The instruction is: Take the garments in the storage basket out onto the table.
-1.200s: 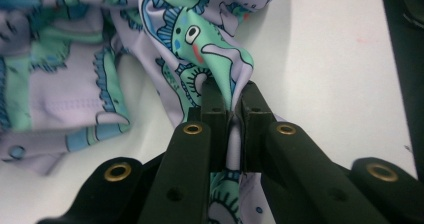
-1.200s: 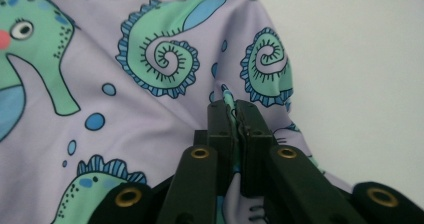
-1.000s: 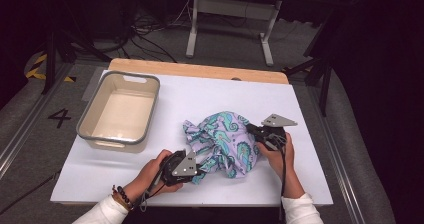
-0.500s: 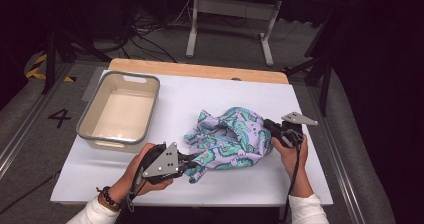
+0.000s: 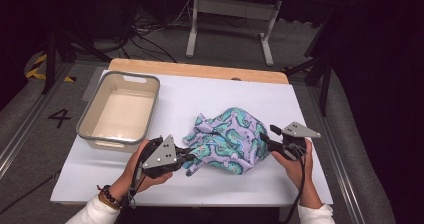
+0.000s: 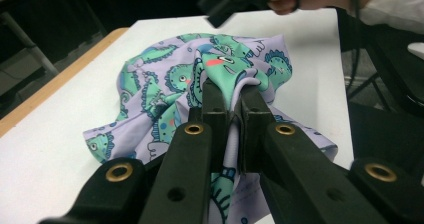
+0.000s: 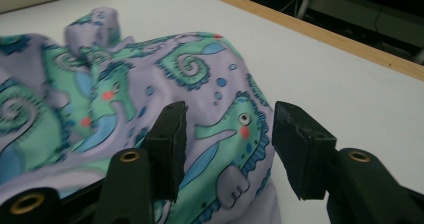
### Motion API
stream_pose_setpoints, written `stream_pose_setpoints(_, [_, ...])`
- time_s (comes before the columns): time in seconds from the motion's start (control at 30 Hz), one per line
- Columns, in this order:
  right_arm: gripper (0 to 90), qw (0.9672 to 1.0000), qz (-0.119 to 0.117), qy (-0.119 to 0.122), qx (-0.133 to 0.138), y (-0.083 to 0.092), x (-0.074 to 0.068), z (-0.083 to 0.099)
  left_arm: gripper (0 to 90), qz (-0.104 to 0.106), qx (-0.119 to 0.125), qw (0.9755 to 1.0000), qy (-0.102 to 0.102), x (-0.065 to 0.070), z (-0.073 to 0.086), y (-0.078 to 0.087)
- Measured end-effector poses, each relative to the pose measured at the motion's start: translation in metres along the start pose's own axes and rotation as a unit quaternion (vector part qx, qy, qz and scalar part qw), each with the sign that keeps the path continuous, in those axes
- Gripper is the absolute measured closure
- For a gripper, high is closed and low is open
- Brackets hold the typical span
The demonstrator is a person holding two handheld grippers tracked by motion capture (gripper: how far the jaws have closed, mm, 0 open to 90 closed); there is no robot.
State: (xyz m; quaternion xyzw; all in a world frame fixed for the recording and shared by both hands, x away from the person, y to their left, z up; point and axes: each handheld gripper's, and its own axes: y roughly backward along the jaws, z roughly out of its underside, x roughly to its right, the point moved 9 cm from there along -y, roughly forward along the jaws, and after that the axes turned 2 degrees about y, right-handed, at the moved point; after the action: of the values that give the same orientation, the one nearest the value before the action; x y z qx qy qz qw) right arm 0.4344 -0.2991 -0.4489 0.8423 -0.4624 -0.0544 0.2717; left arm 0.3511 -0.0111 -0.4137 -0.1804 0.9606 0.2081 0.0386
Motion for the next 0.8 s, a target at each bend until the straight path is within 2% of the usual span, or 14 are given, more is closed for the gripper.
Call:
stream_pose_setpoints(0.07, [48.3, 0.9999, -0.015, 0.003, 0.007, 0.009, -0.006, 0.004, 85.1, -0.008, -0.002, 1.0000, -0.002, -0.002, 0.000, 0.001])
stream_pose_setpoints(0.13, [48.5, 0.9991, -0.039, -0.003, 0.014, 0.017, -0.014, 0.011, 85.2, -0.024, -0.011, 0.9997, 0.002, -0.007, 0.003, 0.003])
stream_pose_setpoints(0.2, [48.6, 0.9986, -0.052, 0.002, 0.013, 0.022, -0.022, 0.018, 85.1, -0.036, -0.015, 0.9992, 0.008, -0.012, 0.005, 0.003])
stream_pose_setpoints(0.27, [48.6, 0.9971, -0.075, 0.002, 0.012, 0.024, -0.030, 0.024, 85.1, -0.047, -0.020, 0.9986, 0.013, -0.017, 0.007, 0.004])
stream_pose_setpoints(0.33, [45.8, 0.9956, -0.090, 0.023, -0.009, 0.023, -0.039, 0.034, 85.1, -0.057, -0.019, 0.9980, 0.018, -0.021, 0.008, 0.004])
stream_pose_setpoints(0.4, [42.5, 0.9930, -0.111, 0.032, -0.022, 0.019, -0.048, 0.041, 85.1, -0.061, -0.016, 0.9977, 0.024, -0.023, 0.008, 0.005])
stream_pose_setpoints(0.5, [36.9, 0.9900, -0.118, 0.056, -0.054, 0.005, -0.058, 0.050, 85.1, -0.066, -0.014, 0.9974, 0.026, -0.024, 0.007, 0.007])
stream_pose_setpoints(0.6, [36.2, 0.9880, -0.123, 0.062, -0.071, -0.006, -0.062, 0.056, 85.2, -0.068, -0.008, 0.9972, 0.031, -0.026, 0.006, 0.009])
stream_pose_setpoints(0.7, [41.8, 0.9866, -0.125, 0.060, -0.086, -0.017, -0.062, 0.062, 85.2, -0.073, -0.006, 0.9968, 0.031, -0.028, 0.005, 0.011])
stream_pose_setpoints(0.77, [48.5, 0.9862, -0.134, 0.043, -0.087, -0.020, -0.061, 0.062, 85.2, -0.074, -0.002, 0.9966, 0.036, -0.029, 0.004, 0.012])
stream_pose_setpoints(0.8, [52.1, 0.9870, -0.131, 0.037, -0.085, -0.021, -0.059, 0.062, 85.1, -0.074, -0.001, 0.9967, 0.034, -0.029, 0.004, 0.012])
